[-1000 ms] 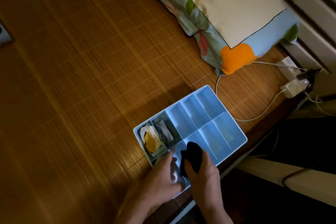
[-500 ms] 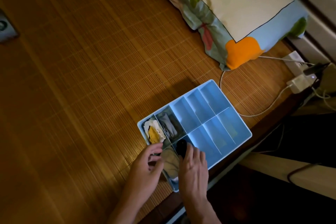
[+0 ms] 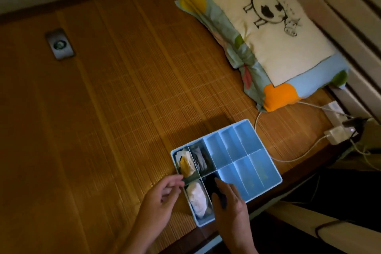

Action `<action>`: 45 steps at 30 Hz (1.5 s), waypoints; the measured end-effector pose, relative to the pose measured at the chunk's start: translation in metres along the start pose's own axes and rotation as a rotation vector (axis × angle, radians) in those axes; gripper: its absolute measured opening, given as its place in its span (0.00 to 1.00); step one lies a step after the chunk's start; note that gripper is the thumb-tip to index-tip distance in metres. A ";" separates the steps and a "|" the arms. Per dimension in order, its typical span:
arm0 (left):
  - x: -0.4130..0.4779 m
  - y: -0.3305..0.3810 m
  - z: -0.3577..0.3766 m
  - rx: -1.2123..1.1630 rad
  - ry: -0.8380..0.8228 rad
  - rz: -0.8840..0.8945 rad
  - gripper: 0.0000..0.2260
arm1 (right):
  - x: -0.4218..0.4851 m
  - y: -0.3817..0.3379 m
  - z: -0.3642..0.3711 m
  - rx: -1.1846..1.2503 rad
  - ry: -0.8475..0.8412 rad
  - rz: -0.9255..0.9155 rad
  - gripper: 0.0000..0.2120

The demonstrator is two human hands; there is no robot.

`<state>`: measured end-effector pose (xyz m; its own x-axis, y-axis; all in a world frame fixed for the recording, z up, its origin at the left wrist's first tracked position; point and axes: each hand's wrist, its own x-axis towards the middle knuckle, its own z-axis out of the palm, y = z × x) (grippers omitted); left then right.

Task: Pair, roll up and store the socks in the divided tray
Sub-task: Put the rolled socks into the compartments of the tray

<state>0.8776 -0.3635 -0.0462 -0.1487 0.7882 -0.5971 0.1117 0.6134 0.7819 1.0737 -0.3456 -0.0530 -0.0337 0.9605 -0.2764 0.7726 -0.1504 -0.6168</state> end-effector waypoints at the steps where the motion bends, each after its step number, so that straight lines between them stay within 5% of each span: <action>1: -0.011 0.014 -0.008 -0.039 0.015 0.001 0.09 | -0.001 -0.011 -0.016 0.089 -0.025 0.001 0.17; 7: -0.109 0.111 -0.057 -0.279 0.211 0.087 0.14 | -0.016 -0.113 -0.120 0.369 -0.293 -0.123 0.13; 11: -0.186 0.160 -0.088 -0.365 0.487 0.199 0.13 | -0.019 -0.179 -0.179 0.469 -0.369 -0.226 0.10; 20: -0.372 0.177 -0.149 -0.458 0.976 0.242 0.15 | -0.062 -0.299 -0.220 0.499 -0.606 -0.557 0.13; 27: -0.509 0.096 -0.169 -0.611 1.339 0.165 0.14 | -0.167 -0.379 -0.144 0.377 -0.916 -0.820 0.17; 35: -0.700 -0.063 -0.184 -0.720 1.781 0.095 0.15 | -0.384 -0.443 -0.012 0.226 -1.314 -0.973 0.18; 45: -0.877 -0.214 -0.255 -0.743 1.906 0.035 0.15 | -0.620 -0.512 0.116 0.206 -1.419 -1.010 0.13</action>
<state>0.7333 -1.1987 0.3559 -0.8369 -0.5435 -0.0648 -0.1284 0.0799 0.9885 0.6258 -0.8916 0.3488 -0.9724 -0.2250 -0.0625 0.0190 0.1906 -0.9815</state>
